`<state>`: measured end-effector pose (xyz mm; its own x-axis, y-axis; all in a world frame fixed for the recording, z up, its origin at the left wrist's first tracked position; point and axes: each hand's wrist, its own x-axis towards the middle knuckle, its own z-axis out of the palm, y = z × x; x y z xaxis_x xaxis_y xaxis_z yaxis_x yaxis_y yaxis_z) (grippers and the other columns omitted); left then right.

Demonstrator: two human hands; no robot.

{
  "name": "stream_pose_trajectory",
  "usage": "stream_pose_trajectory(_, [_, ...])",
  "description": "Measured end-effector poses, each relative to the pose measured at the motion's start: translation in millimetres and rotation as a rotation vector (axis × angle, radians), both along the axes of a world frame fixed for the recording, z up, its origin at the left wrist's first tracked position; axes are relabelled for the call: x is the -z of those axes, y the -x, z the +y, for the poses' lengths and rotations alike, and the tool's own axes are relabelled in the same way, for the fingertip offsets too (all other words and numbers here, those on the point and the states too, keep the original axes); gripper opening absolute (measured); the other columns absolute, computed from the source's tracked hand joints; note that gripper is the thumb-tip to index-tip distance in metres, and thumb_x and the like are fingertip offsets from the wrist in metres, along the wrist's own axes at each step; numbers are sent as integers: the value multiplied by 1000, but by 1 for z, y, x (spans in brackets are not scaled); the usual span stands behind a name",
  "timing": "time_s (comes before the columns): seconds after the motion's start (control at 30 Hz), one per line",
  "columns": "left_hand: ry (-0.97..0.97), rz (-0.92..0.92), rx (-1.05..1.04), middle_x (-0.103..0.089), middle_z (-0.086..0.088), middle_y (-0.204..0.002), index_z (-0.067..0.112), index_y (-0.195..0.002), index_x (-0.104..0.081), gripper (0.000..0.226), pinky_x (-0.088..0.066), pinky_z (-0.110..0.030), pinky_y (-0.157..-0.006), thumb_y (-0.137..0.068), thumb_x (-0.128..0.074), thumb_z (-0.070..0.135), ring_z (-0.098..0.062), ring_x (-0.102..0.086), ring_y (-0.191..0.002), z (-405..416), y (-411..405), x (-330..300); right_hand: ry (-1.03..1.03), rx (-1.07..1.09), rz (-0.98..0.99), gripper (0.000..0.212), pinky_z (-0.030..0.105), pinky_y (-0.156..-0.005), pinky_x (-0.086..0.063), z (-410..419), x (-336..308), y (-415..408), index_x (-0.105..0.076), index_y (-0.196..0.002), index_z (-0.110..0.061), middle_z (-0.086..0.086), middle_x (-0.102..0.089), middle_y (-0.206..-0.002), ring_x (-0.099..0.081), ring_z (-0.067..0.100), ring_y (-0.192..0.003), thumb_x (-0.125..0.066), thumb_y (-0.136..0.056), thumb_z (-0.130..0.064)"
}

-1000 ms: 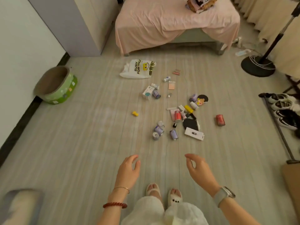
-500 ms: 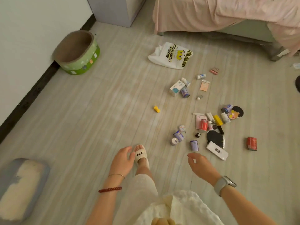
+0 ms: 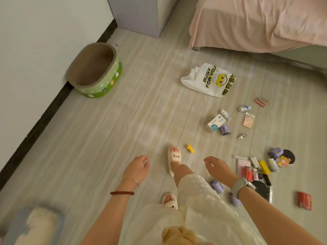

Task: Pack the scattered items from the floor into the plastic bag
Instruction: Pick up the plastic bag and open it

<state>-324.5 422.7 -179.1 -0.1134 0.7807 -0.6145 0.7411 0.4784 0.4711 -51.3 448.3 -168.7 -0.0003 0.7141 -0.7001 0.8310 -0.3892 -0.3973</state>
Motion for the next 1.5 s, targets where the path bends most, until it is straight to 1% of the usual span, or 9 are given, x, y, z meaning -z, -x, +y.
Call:
stream_pose_trajectory(0.07, [-27, -18, 9, -54, -13, -127, 8, -123, -52, 32, -40, -31, -97, -93, -43, 20, -24, -53, -116, 57, 4, 4, -8, -5, 5, 30, 34, -92, -42, 47, 10, 10, -58, -115, -9, 15, -63, -118, -55, 32, -108, -38, -94, -17])
stream_pose_trajectory(0.23, [-69, 18, 19, -52, -12, -128, 10, -126, -49, 35, -41, -34, -98, -94, -41, 22, -23, -51, -117, 215, 17, -10, -26, -62, 23, 32, 35, -98, -41, 199, 18, 41, -55, -121, -10, 14, -58, -126, -52, 32, -116, -38, -95, -18])
stream_pose_trajectory(0.37, [-117, 48, 135, -52, -11, -128, 11, -127, -48, 36, -42, -36, -99, -94, -41, 23, -23, -51, -117, 343, 29, -34, -63, -161, 16, 35, 38, -101, -39, 326, 0, 69, -52, -125, -14, 12, -55, -130, -48, 31, -120, -36, -95, -22])
stream_pose_trajectory(0.5, [-155, 30, 73, -52, -10, -127, 11, -125, -50, 34, -42, -34, -97, -94, -42, 21, -23, -51, -116, 444, 43, -47, -97, -161, 18, 36, 41, -101, -40, 430, -17, 89, -50, -126, -16, 9, -54, -130, -47, 29, -121, -35, -95, -23])
stream_pose_trajectory(0.73, [-54, 15, 146, -54, -12, -126, 11, -124, -51, 34, -41, -34, -96, -92, -45, 21, -26, -53, -113, 622, 90, -19, -93, 82, 19, 36, 36, -104, -38, 588, -6, 112, -48, -128, -13, 11, -52, -132, -46, 27, -124, -39, -94, -20])
stream_pose_trajectory(0.97, [-148, -7, 271, -52, -8, -128, 13, -123, -51, 33, -40, -30, -93, -93, -44, 22, -21, -53, -114, 842, 127, -32, -93, 446, 13, 36, 31, -97, -38, 733, -19, 129, -46, -129, -9, 16, -53, -130, -50, 30, -118, -40, -95, -16])
stream_pose_trajectory(1.2, [-183, -33, 695, -56, -12, -125, 10, -121, -53, 33, -40, -33, -95, -91, -46, 21, -26, -54, -114, 1016, 27, -41, -178, 837, -41, 35, 33, -97, -39, 803, -33, 94, -49, -127, -10, 12, -55, -129, -51, 28, -117, -39, -95, -16])
stream_pose_trajectory(1.37, [-133, -101, 922, -55, -13, -127, 10, -123, -52, 34, -39, -34, -98, -91, -47, 20, -26, -53, -116, 1083, -74, -28, -131, 1038, -55, 37, 28, -95, -39, 837, -11, 48, -45, -130, -9, 10, -52, -133, -52, 26, -117, -38, -95, -16])
stream_pose_trajectory(1.5, [-113, -65, 1133, -54, -14, -127, 8, -123, -51, 33, -37, -31, -97, -91, -48, 18, -26, -50, -117, 1129, -159, -26, -114, 1233, -8, 38, 29, -96, -39, 873, 1, -7, -44, -131, -6, 14, -51, -134, -51, 28, -119, -36, -95, -15])
